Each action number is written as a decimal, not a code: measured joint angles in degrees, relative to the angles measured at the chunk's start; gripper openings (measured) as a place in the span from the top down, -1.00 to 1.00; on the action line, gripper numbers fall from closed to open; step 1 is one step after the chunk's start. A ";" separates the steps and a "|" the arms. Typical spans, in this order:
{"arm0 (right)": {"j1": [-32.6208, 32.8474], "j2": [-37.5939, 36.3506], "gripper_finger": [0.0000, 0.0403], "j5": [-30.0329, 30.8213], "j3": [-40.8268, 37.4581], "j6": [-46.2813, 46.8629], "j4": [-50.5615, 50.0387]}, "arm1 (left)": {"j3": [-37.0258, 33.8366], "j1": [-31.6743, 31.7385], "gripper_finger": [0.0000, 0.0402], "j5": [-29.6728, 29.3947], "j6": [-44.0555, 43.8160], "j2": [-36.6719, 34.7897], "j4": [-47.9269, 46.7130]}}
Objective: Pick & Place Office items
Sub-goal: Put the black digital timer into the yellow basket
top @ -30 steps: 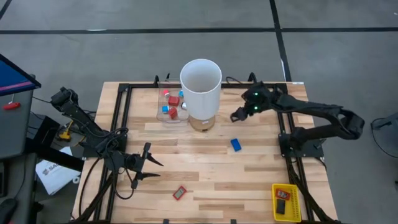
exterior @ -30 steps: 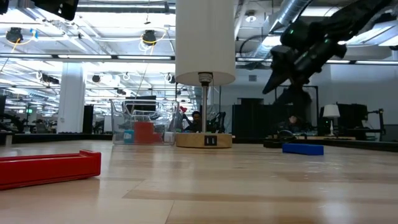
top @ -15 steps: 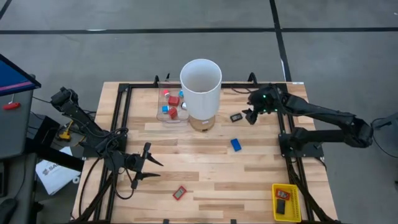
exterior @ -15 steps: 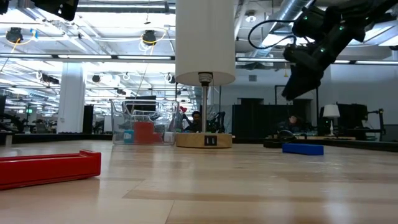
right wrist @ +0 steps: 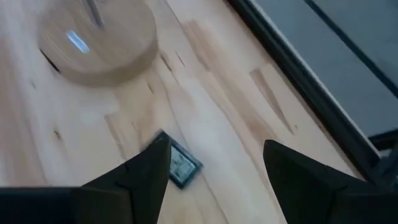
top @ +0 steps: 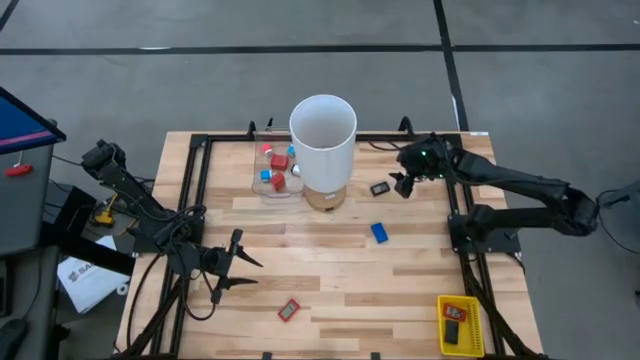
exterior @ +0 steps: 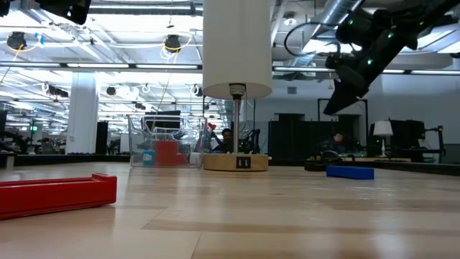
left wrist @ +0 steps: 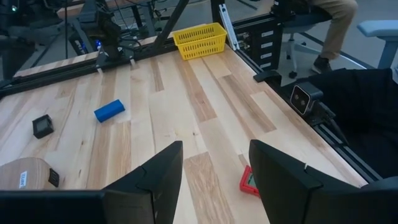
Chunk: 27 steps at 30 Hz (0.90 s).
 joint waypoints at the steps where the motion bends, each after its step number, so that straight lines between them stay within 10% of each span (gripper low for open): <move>1: -0.35 0.70 -0.24 0.18 0.00 -0.98 -0.42 | 0.00 0.00 0.09 0.00 0.00 0.00 -0.03; 27: 8.48 22.94 -0.24 2.68 2.47 -14.84 -1.17 | 0.00 0.00 0.09 0.01 -0.36 0.00 -0.45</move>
